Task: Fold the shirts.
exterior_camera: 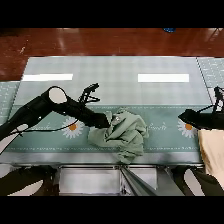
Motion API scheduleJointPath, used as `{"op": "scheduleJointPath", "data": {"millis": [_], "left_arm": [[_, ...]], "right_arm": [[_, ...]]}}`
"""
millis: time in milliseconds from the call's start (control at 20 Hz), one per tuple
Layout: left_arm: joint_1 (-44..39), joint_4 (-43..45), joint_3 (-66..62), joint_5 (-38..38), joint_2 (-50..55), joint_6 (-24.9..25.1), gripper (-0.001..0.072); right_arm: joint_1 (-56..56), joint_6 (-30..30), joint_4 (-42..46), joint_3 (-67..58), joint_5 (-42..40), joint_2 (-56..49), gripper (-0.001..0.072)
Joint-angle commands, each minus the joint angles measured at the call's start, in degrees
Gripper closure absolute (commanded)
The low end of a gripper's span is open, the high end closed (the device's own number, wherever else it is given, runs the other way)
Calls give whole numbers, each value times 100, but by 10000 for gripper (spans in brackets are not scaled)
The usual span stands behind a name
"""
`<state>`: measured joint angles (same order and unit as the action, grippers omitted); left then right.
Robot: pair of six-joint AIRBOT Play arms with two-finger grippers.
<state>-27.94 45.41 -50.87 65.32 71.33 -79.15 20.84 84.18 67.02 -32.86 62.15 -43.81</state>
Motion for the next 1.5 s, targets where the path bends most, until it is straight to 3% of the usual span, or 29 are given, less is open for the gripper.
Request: {"op": "scheduleJointPath", "data": {"millis": [0,200,250,300,350,400,550,700,800,850,1000,1300,1350,1400,1450], "left_arm": [[-243,649,-48,-157,103,-533,201],[-673,1272,-50,-750,538,-1401,207],[-669,1290,-52,-772,660,-1497,291],[-632,1290,-52,-767,748,-1453,572],[-592,1290,-55,-774,772,-1397,684],[-520,1290,-66,-765,761,-1355,684],[-293,1290,-122,-527,715,-1141,684],[-164,1290,-122,-444,693,-1134,683],[-162,1292,-122,-446,693,-1134,683],[-162,1290,-122,-442,693,-1134,683],[-162,1287,-122,-417,693,-1137,683],[-173,1266,-122,-422,693,-1156,683],[-173,1266,-122,-422,693,-1156,683],[-168,1268,-122,-407,691,-1152,683],[-133,1281,-125,-348,664,-1128,683]], "right_arm": [[2,-42,-11,2,2,4,304],[2,-96,-2,2,-22,7,303],[0,-98,-2,2,7,7,303],[0,-103,-28,11,83,7,303],[0,-223,-203,72,267,4,303],[0,-535,-466,195,476,4,303],[0,-721,-1231,793,590,4,319],[-238,-1093,-1773,1215,588,-9,392],[-881,-1067,-1770,1222,485,-212,364],[-1257,-1032,-1766,1222,289,-404,300],[-1912,-940,-1915,1099,-240,-1150,301],[-3222,-1316,-3001,498,-529,-2586,315],[-3403,-1360,-3071,365,-538,-2736,454],[-3512,-1482,-3086,203,-476,-2787,657],[-3539,-1617,-3077,17,-345,-2765,691]]}}
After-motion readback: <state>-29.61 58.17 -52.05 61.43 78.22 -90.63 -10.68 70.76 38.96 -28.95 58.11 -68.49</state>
